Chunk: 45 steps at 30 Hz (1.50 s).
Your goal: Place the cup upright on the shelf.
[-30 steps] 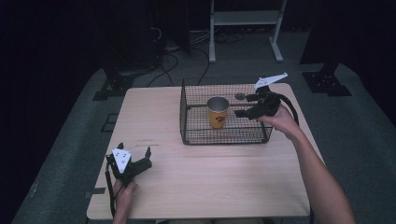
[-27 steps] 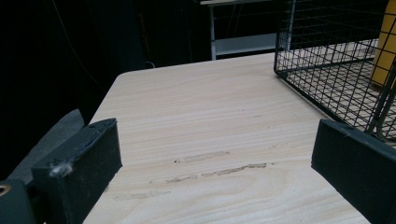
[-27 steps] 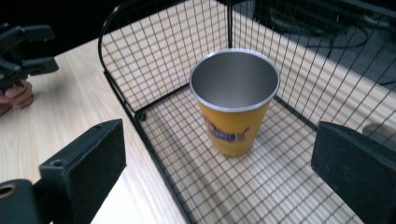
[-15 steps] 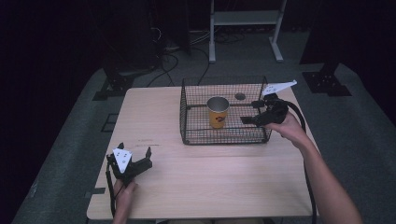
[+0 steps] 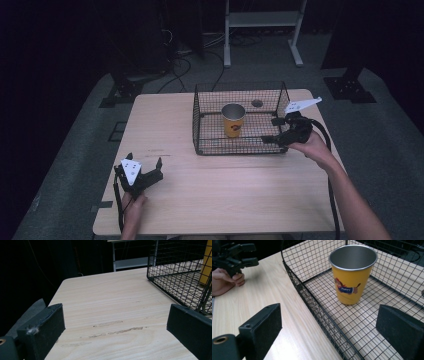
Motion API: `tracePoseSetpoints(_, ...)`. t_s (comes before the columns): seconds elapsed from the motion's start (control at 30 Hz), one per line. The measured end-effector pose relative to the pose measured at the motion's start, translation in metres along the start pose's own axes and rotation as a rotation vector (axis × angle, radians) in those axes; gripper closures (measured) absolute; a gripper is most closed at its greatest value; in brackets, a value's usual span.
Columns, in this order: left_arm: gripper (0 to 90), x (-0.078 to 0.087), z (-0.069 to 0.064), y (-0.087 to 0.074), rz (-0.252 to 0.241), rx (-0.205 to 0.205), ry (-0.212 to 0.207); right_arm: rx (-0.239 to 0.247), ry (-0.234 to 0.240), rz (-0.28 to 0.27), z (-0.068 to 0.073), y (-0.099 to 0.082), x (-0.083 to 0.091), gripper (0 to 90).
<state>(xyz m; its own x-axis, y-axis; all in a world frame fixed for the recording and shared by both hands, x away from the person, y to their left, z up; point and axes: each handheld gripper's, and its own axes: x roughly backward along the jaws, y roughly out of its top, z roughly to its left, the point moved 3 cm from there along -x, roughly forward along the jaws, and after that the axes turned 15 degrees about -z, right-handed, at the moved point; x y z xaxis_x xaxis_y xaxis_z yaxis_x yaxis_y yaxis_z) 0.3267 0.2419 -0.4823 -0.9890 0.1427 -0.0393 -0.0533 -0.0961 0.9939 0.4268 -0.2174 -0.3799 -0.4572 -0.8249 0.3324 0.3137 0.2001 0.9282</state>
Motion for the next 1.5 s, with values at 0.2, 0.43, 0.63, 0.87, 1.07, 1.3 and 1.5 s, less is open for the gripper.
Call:
tracePoseSetpoints(0.2, 0.8, 0.000, 0.000, 0.000, -0.001, -0.001, -0.002, 0.011, 0.015, -0.008, 0.008, -0.004, 0.004, 5.8)
tracePoseSetpoints(0.43, 0.8, 0.000, 0.000, 0.000, -0.001, -0.003, -0.003, 0.013, 0.025, -0.006, 0.015, -0.018, 0.010, 5.8)
tracePoseSetpoints(0.63, 0.8, 0.000, 0.000, 0.000, -0.001, -0.005, -0.003, 0.001, 0.023, -0.009, 0.017, -0.031, 0.018, 5.9)
tracePoseSetpoints(0.87, 0.8, 0.000, 0.000, 0.000, -0.001, -0.004, -0.003, -0.014, 0.018, -0.017, 0.018, -0.043, 0.027, 6.2)
tracePoseSetpoints(1.07, 0.8, 0.000, -0.001, 0.000, -0.002, -0.005, -0.003, -0.022, 0.010, -0.015, 0.017, -0.053, 0.033, 6.2)
tracePoseSetpoints(1.3, 0.8, 0.000, -0.001, 0.000, -0.002, -0.005, -0.003, -0.032, 0.010, -0.026, 0.021, -0.063, 0.040, 6.3)
tracePoseSetpoints(1.5, 0.8, 0.000, -0.001, 0.000, -0.002, -0.005, -0.004, -0.049, 0.010, -0.035, 0.023, -0.073, 0.043, 6.3)
